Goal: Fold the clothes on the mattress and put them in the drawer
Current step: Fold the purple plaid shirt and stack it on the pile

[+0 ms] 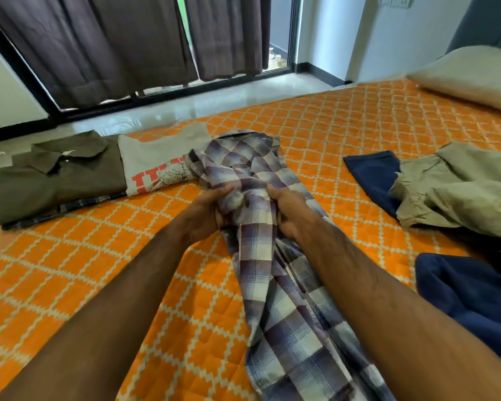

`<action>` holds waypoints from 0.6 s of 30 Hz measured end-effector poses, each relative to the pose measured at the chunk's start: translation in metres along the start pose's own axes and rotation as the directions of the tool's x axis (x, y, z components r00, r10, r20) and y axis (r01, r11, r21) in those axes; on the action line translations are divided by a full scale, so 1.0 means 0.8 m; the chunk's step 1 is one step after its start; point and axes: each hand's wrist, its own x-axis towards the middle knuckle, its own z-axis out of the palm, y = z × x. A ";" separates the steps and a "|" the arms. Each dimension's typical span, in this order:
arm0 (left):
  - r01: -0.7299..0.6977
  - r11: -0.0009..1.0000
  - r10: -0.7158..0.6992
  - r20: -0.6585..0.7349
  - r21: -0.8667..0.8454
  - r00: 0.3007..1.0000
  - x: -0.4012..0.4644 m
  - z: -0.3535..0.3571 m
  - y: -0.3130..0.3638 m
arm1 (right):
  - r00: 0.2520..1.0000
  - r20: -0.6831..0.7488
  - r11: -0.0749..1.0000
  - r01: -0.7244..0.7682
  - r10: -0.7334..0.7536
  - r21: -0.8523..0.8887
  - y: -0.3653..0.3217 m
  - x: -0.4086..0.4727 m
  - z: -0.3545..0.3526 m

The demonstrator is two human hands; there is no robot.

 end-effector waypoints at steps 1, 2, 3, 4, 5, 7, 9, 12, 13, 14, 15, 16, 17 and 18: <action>-0.002 0.998 0.002 0.003 0.070 1.000 -0.001 0.000 -0.001 | 1.000 -0.010 0.999 -0.023 0.023 0.023 -0.001 -0.001 0.001; -0.017 0.985 0.022 -0.026 0.174 0.999 0.000 0.002 0.000 | 0.999 -0.019 0.998 -0.044 0.045 0.038 0.000 -0.002 0.002; -0.047 0.956 0.075 -0.085 0.290 0.994 0.003 0.002 0.001 | 0.998 -0.006 0.997 -0.063 0.064 0.047 0.000 -0.003 -0.001; -0.086 0.919 0.150 -0.140 0.384 0.979 0.007 0.004 0.003 | 0.996 0.042 0.995 -0.081 0.079 0.064 -0.001 -0.009 -0.005; -0.120 0.891 0.226 -0.197 0.439 0.954 0.012 0.005 0.005 | 0.987 0.131 0.994 -0.101 0.094 0.049 -0.002 -0.014 -0.009; -0.159 0.873 0.320 -0.296 0.460 0.900 0.021 0.010 0.010 | 0.948 0.285 0.981 -0.098 0.143 -0.166 0.000 -0.032 -0.016; -0.149 0.862 0.359 -0.376 0.484 0.854 0.030 0.019 0.012 | 0.924 0.332 0.913 -0.041 0.189 -0.406 0.009 -0.048 -0.016; -0.097 0.886 0.329 -0.466 0.454 0.821 0.037 0.029 0.007 | 0.929 0.315 0.901 -0.041 0.193 -0.432 0.017 -0.061 -0.020; -0.087 0.904 0.310 -0.500 0.419 0.808 0.038 0.030 0.007 | 0.926 0.316 0.922 -0.076 0.206 -0.379 0.017 -0.062 -0.025; -0.086 0.926 0.283 -0.527 0.368 0.801 0.039 0.029 0.007 | 0.912 0.341 0.946 -0.127 0.229 -0.297 0.014 -0.067 -0.031; -0.093 0.949 0.248 -0.531 0.302 0.810 0.036 0.029 0.008 | 0.891 0.383 0.963 -0.177 0.244 -0.202 0.009 -0.070 -0.037; -0.095 0.969 0.202 -0.505 0.228 0.839 0.031 0.030 0.010 | 0.872 0.423 0.969 -0.223 0.248 -0.108 0.007 -0.074 -0.043; -0.087 0.983 0.152 -0.444 0.162 0.883 0.024 0.032 0.011 | 0.863 0.445 0.968 -0.247 0.240 -0.042 0.006 -0.076 -0.047; -0.066 0.991 0.104 -0.364 0.114 0.926 0.015 0.036 0.011 | 0.870 0.442 0.970 -0.241 0.219 -0.007 0.006 -0.079 -0.046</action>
